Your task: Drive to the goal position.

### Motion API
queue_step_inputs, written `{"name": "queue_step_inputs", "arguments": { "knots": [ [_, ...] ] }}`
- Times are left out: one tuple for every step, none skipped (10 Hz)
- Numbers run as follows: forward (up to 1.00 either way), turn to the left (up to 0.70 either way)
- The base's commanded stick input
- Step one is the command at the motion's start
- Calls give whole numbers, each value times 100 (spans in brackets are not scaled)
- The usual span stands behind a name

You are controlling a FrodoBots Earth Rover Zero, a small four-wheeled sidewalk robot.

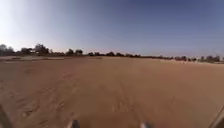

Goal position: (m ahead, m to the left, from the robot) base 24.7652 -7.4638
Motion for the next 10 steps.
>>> {"name": "queue_step_inputs", "arguments": {
  "knots": [
    [100, 0],
    [100, 0],
    [100, -1],
    [100, -4],
    [100, -40],
    [100, -37],
    [100, -13],
    [100, -1],
    [100, 0],
    [100, 0]
  ]
}}
